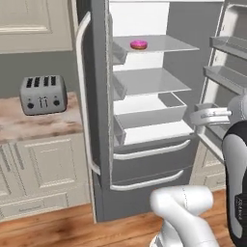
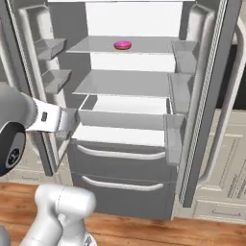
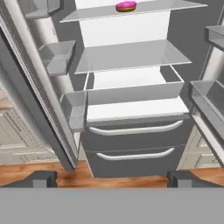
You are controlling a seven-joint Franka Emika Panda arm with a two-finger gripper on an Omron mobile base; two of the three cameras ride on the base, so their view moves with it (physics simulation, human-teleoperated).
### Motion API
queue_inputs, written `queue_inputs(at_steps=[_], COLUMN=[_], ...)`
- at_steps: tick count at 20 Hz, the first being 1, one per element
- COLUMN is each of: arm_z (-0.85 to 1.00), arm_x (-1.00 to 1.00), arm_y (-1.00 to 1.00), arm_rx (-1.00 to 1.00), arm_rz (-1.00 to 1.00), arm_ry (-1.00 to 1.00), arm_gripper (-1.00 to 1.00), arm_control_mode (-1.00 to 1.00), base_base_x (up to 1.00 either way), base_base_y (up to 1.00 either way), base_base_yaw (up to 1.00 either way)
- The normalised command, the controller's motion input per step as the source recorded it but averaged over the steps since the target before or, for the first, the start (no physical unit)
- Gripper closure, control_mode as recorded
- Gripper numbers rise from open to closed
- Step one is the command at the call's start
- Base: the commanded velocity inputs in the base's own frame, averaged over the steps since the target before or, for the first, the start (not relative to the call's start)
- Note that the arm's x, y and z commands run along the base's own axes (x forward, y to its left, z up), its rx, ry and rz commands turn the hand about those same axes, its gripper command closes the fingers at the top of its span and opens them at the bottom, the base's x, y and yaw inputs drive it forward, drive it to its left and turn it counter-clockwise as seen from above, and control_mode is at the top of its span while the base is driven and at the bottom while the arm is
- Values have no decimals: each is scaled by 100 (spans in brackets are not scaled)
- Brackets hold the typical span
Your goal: Take the donuts from the fridge and place them on the empty tray on the dining counter.
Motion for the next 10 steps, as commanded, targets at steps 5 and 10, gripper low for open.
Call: queue_inputs(at_steps=[5,10], arm_z=[0,0], arm_x=[0,0], arm_y=[0,0], arm_rx=[0,0], arm_rz=[0,0], arm_ry=[0,0], arm_gripper=[-100,-100], arm_control_mode=[100,100], base_base_x=[18,73], base_base_y=[-77,-7], base_base_yaw=[-13,0])
